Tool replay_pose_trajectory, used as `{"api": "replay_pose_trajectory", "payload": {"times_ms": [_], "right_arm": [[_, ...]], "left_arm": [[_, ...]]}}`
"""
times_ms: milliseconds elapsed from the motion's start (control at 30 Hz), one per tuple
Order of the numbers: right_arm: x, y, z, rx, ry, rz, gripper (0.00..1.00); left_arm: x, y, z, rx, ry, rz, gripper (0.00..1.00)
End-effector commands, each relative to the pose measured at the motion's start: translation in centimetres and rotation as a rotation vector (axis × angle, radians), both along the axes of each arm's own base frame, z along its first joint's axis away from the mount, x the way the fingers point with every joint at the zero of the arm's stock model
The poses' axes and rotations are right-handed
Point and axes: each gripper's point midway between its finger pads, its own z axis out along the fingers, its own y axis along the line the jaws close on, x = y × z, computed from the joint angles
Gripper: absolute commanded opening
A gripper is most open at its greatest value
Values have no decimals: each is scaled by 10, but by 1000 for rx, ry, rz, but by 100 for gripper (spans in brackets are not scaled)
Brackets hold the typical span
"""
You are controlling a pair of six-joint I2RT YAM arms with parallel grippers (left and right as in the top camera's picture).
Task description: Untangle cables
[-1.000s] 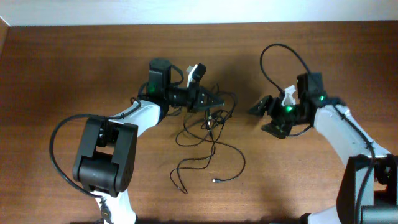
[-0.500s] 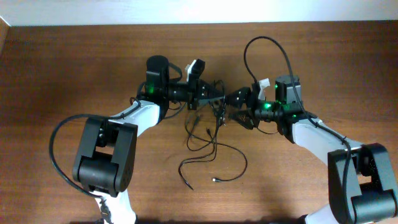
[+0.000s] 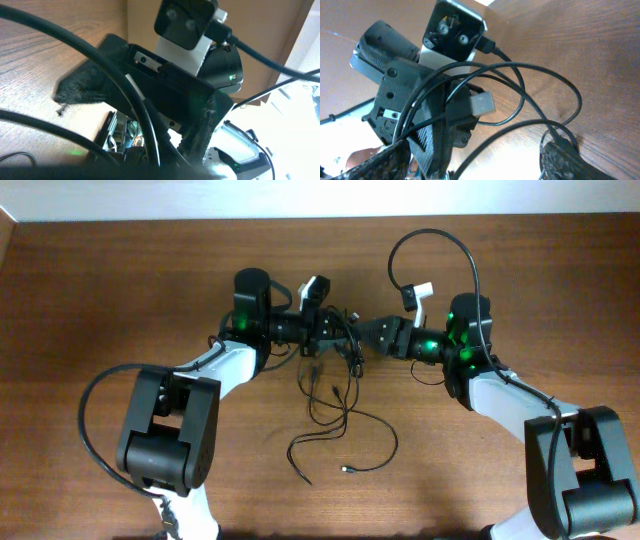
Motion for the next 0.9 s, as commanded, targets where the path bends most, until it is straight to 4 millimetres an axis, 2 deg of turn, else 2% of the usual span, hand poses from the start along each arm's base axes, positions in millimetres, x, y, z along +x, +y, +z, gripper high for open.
{"api": "replay_pose_trajectory", "payload": {"times_ms": [0, 67, 100, 133, 167, 200, 267, 367, 433, 467, 500, 533, 633, 667, 700, 733, 767, 833, 867], "right_arm": [[-6, 4, 12, 0, -100, 63, 69], [-4, 0, 12, -1, -100, 50, 25], [-1, -4, 12, -1, -99, 39, 13], [2, -10, 12, -1, -97, 24, 5], [7, -19, 12, -3, -97, 0, 4], [11, -28, 12, -4, -96, -24, 4], [22, -50, 8, -13, -74, -87, 4], [30, -75, -6, -36, 4, -173, 4], [31, -85, -25, -85, 79, -228, 4], [30, -87, -37, -120, 117, -248, 4], [26, -88, -49, -156, 164, -263, 5], [17, -87, -65, -202, 236, -269, 12], [-3, -71, -80, -245, 300, -207, 23], [-10, -60, -81, -249, 312, -175, 24], [-16, -46, -80, -249, 308, -133, 29], [-22, -35, -80, -250, 305, -100, 36], [-31, -20, -78, -236, 332, -61, 48], [-49, 7, -72, -191, 398, 12, 49], [-54, 18, -70, -180, 432, 21, 53]], "left_arm": [[16, -2, -7, 27, -40, 89, 0], [26, 0, -12, 46, -157, 137, 0], [27, 1, -14, 51, -189, 141, 0], [27, 4, -18, 59, -215, 141, 0], [27, 8, -24, 74, -234, 141, 0], [27, 12, -32, 96, -228, 146, 0], [29, 29, -63, 208, -157, 199, 0], [27, 61, -118, 463, 61, 320, 0], [22, 78, -141, 596, 138, 371, 0], [20, 86, -153, 669, 167, 396, 5], [15, 97, -164, 750, 200, 418, 4], [9, 107, -175, 827, 234, 434, 1], [-2, 123, -188, 942, 281, 450, 0], [-3, 125, -189, 952, 283, 452, 0], [-3, 125, -189, 952, 283, 452, 0], [-3, 125, -189, 952, 283, 452, 0], [-3, 125, -189, 952, 284, 452, 0], [-3, 125, -189, 952, 284, 452, 0], [-3, 125, -189, 953, 284, 452, 0]]}}
